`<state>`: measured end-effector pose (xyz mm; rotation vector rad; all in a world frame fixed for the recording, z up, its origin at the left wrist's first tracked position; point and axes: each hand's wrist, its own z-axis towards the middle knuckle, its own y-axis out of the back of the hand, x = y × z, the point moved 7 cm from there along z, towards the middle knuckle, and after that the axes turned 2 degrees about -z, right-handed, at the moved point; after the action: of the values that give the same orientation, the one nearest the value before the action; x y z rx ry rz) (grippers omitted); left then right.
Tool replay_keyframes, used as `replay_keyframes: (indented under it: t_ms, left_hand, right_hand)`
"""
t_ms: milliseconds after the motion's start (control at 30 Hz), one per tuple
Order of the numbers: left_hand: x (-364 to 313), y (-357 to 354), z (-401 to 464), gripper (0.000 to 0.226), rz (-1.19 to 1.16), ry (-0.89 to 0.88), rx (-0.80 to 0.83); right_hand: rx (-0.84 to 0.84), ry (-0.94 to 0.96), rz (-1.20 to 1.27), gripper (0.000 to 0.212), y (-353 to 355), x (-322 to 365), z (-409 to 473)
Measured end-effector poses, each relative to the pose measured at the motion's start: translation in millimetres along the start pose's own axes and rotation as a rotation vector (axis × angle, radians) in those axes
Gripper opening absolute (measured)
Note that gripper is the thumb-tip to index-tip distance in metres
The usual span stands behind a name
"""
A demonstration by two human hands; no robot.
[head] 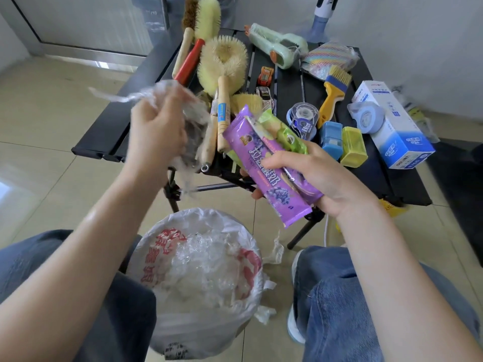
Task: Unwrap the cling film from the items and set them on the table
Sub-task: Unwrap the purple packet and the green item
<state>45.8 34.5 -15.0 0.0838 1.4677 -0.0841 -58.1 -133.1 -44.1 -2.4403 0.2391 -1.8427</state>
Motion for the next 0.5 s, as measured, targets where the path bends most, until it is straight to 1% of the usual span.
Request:
replay_keyframes:
  t_ms: [67,133,167,233,300,367,433,500]
  left_hand:
    - [-4,10,5,0.044,-0.024,0.018,-0.029]
    - [-8,7,4,0.039,0.012,-0.019,0.016]
    - [-9,0,0,0.039,0.032,-0.039,0.065]
    - [-10,-17,-10,0.038,0.1,-0.053,0.202]
    - [-7,-34,-21,0.035,0.194,-0.029,0.378]
    - [-2,-47,-31,0.041,0.188,0.011,0.533]
    - [-1,-56,-38,0.042,0.147,0.026,0.611]
    - [-4,-63,-42,0.034,0.107,0.042,0.63]
  right_hand:
    - [0.016,0.019,0.037,0.014,0,3,-3]
    - [-0.002,0.032,0.066,0.013,1,3,-2]
    - [-0.015,0.029,0.073,0.015,1,2,-1]
    - [-0.056,0.036,0.116,0.009,2,2,0]
    - [-0.097,0.061,0.184,0.01,4,4,2]
    - [-0.133,0.095,0.201,0.011,3,6,3]
    - [-0.172,0.138,0.218,0.012,4,7,5]
    - [-0.201,0.167,0.227,0.011,3,10,5]
